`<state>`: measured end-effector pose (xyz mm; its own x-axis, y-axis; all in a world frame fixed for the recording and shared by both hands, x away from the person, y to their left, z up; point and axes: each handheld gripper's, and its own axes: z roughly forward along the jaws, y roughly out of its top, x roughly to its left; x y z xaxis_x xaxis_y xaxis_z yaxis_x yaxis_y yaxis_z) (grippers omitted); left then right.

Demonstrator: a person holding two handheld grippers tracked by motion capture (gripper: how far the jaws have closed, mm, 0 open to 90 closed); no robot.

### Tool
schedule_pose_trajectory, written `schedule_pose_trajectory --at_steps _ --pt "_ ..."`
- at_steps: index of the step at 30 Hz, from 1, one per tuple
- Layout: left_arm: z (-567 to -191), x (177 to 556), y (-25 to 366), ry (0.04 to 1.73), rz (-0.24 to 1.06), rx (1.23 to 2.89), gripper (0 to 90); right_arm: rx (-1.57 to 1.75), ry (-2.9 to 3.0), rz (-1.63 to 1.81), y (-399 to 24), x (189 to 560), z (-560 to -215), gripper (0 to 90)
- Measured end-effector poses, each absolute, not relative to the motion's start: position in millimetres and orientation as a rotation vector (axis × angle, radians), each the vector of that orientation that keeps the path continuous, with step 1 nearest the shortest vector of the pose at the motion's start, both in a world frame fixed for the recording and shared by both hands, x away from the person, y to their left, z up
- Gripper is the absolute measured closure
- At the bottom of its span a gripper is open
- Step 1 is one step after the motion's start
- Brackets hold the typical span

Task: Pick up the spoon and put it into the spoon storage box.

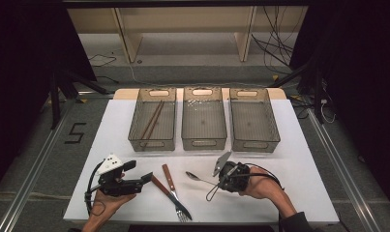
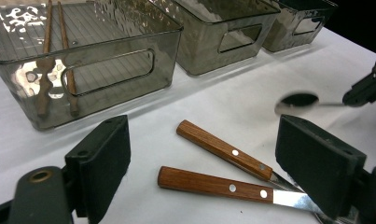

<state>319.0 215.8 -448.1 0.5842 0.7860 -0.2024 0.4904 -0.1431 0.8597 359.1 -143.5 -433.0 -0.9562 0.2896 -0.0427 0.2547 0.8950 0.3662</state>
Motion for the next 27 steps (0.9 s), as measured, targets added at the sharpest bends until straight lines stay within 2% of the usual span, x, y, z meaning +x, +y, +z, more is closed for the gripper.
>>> schedule_pose_trajectory --at_steps 8,27 --pt "-448 319 217 1.043 0.368 1.794 17.7 0.64 2.838 0.738 -143 380 -409 90.0" --pt "-448 319 218 1.041 0.369 1.776 17.5 0.848 2.678 0.952 -122 428 -377 90.0"
